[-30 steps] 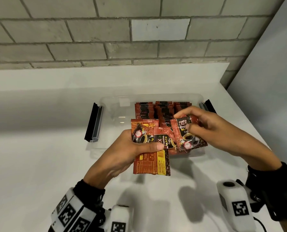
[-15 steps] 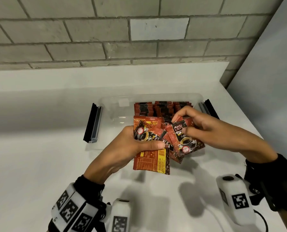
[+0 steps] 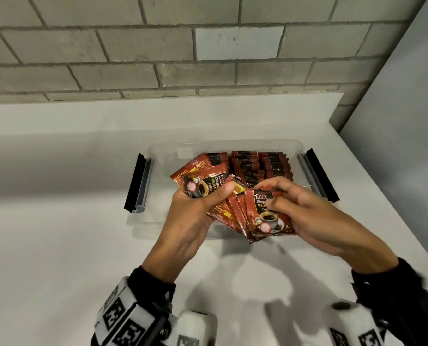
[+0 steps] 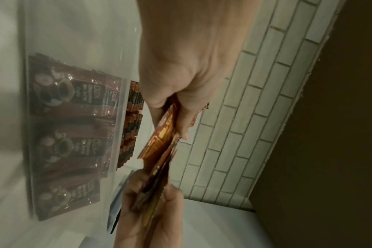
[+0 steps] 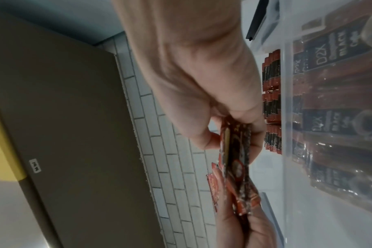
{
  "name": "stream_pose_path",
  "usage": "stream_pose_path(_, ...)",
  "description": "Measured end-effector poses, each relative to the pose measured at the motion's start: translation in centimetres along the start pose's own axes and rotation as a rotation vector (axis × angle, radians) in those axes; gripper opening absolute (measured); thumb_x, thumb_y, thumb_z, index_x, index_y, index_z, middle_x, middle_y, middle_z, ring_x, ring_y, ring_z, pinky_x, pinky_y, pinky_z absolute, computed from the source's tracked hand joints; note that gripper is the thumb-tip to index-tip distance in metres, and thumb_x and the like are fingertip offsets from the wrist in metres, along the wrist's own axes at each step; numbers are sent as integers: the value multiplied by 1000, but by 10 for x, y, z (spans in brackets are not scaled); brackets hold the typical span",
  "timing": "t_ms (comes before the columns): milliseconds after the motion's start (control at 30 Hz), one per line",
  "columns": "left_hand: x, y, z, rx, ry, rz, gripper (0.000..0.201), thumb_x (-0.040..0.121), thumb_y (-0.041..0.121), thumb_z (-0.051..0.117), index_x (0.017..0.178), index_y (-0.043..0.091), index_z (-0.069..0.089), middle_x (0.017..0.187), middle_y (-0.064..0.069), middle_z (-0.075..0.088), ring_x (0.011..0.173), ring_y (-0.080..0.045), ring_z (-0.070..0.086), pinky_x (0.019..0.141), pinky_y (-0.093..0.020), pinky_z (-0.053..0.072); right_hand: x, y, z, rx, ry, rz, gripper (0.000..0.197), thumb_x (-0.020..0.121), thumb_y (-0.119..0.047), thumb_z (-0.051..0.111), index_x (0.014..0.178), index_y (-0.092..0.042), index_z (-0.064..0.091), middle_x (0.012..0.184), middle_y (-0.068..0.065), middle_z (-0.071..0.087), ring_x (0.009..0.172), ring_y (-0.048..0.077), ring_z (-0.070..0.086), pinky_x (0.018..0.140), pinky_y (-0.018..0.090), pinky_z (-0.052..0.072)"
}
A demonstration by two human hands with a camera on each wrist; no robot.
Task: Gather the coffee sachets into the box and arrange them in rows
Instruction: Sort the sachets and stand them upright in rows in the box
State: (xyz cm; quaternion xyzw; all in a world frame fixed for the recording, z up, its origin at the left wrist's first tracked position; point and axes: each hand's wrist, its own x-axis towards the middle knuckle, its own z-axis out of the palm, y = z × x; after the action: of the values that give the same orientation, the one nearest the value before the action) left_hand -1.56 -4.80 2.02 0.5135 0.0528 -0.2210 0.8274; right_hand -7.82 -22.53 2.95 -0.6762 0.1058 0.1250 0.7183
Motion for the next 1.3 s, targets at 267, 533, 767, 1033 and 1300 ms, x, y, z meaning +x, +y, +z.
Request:
stream_pose_path(267,0,-1,-3,-89,38,-106,48,90,38,55,120,1,56,110,-20,68,100,-31,68,88,-49,54,-6,-14,0,-446,385,-490,29,93,-4,51,107,-29,53,92,-2,61,65,6,61,54,14,46)
stream_pose_path(533,-2,4,-3,-227,-73,-189,52,91,34,53,121,-8,56,118,-26,63,105,-31,64,84,-36,57,-6,9,13,-1608,108,-989,30,95,-7,38,123,-10,50,133,2,56,92,22,45,78,31,50)
stream_pose_path(767,1,1,-11,-148,-77,-103,29,86,-5,56,114,-6,59,110,-23,68,102,-33,67,83,-38,57,-6,12,6,-1457,102,-896,45,83,1,58,124,-16,48,128,-5,57,95,14,42,80,15,41)
stream_pose_path(1033,0,-3,-8,-68,-59,-9,34,74,-8,66,107,0,62,104,-17,71,88,-25,71,76,-32,59,-5,-9,7,-160,190,-405,31,96,1,44,107,-26,51,95,-9,63,78,2,64,62,18,52)
stream_pose_path(1300,-5,-6,-7,96,-157,0,27,65,2,71,91,8,68,91,-10,75,80,-23,73,63,-29,59,11,-8,14,-126,112,-279,28,96,-1,45,110,-23,54,106,9,61,84,13,63,67,24,53)
